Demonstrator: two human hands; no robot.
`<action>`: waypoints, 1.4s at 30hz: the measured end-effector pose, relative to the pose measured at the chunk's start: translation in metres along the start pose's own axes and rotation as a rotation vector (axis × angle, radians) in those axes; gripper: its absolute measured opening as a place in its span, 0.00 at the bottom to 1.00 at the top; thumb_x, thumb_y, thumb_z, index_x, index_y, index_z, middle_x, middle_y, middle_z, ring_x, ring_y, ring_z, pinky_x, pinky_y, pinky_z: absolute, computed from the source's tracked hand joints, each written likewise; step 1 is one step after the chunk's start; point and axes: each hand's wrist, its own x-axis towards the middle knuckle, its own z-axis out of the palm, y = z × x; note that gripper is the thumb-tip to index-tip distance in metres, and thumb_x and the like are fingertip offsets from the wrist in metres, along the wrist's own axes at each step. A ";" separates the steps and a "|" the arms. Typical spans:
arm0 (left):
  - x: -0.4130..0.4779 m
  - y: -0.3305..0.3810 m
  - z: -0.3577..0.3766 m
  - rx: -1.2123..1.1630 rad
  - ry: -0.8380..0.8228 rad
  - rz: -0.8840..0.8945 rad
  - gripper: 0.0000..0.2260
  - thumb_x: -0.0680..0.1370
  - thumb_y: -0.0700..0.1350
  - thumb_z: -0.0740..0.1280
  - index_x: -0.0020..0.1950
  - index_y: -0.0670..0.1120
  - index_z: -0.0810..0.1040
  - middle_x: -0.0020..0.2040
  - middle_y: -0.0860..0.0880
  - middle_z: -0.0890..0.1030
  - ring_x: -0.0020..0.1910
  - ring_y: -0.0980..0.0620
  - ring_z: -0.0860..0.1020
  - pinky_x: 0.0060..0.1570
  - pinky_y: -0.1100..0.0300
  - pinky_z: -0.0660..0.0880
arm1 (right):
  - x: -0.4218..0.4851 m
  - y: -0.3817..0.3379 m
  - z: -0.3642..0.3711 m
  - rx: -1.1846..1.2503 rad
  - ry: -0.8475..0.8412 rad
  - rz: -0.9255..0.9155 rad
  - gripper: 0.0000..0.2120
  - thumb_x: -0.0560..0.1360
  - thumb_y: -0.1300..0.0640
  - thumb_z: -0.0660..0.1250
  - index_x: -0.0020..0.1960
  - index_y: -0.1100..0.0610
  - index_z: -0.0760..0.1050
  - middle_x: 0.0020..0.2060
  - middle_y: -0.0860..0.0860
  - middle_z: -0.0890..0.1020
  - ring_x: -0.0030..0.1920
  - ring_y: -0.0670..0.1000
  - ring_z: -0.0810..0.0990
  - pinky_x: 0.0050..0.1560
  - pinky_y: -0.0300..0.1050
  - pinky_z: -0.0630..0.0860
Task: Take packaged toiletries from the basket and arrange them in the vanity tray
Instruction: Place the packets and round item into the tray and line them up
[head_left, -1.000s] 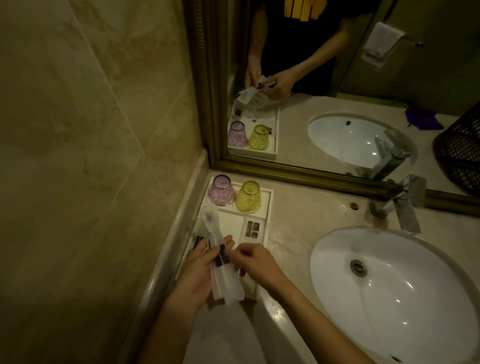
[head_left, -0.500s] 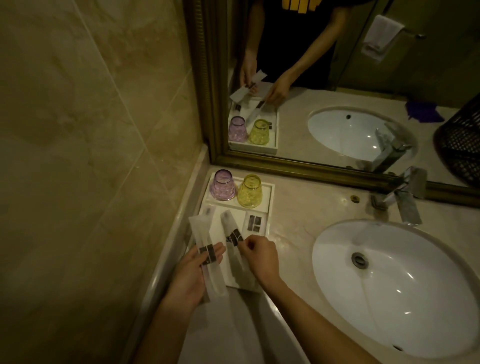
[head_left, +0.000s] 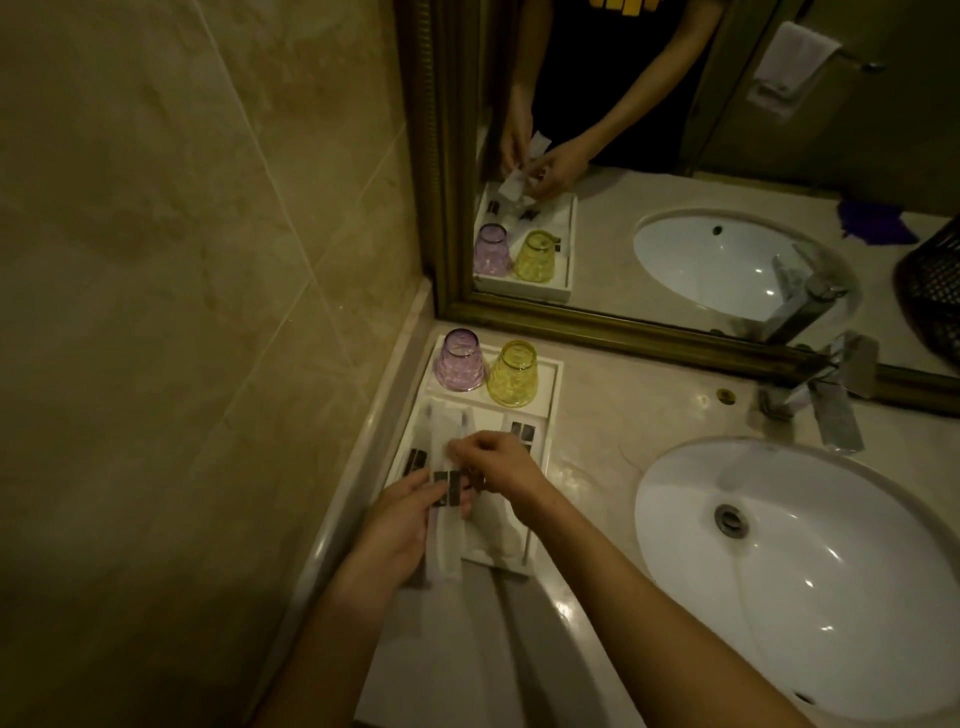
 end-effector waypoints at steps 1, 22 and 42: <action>0.004 0.002 0.003 0.028 0.016 -0.003 0.09 0.81 0.33 0.63 0.57 0.36 0.80 0.45 0.38 0.88 0.43 0.45 0.87 0.36 0.57 0.83 | 0.006 -0.002 0.000 -0.012 0.013 0.000 0.13 0.77 0.56 0.73 0.49 0.68 0.82 0.34 0.54 0.81 0.30 0.46 0.78 0.28 0.35 0.74; -0.028 -0.069 -0.026 1.953 0.136 0.694 0.27 0.61 0.50 0.83 0.56 0.40 0.85 0.54 0.43 0.87 0.51 0.48 0.86 0.50 0.52 0.83 | 0.043 0.029 0.011 -1.178 0.119 -0.609 0.12 0.75 0.61 0.66 0.57 0.54 0.82 0.58 0.52 0.81 0.60 0.56 0.77 0.53 0.53 0.74; -0.036 -0.072 -0.025 1.834 0.123 0.627 0.24 0.72 0.48 0.76 0.67 0.44 0.80 0.66 0.45 0.81 0.62 0.47 0.81 0.60 0.53 0.78 | 0.031 0.031 -0.038 -0.985 0.471 -0.381 0.11 0.78 0.55 0.63 0.57 0.54 0.81 0.55 0.54 0.83 0.58 0.58 0.78 0.54 0.52 0.74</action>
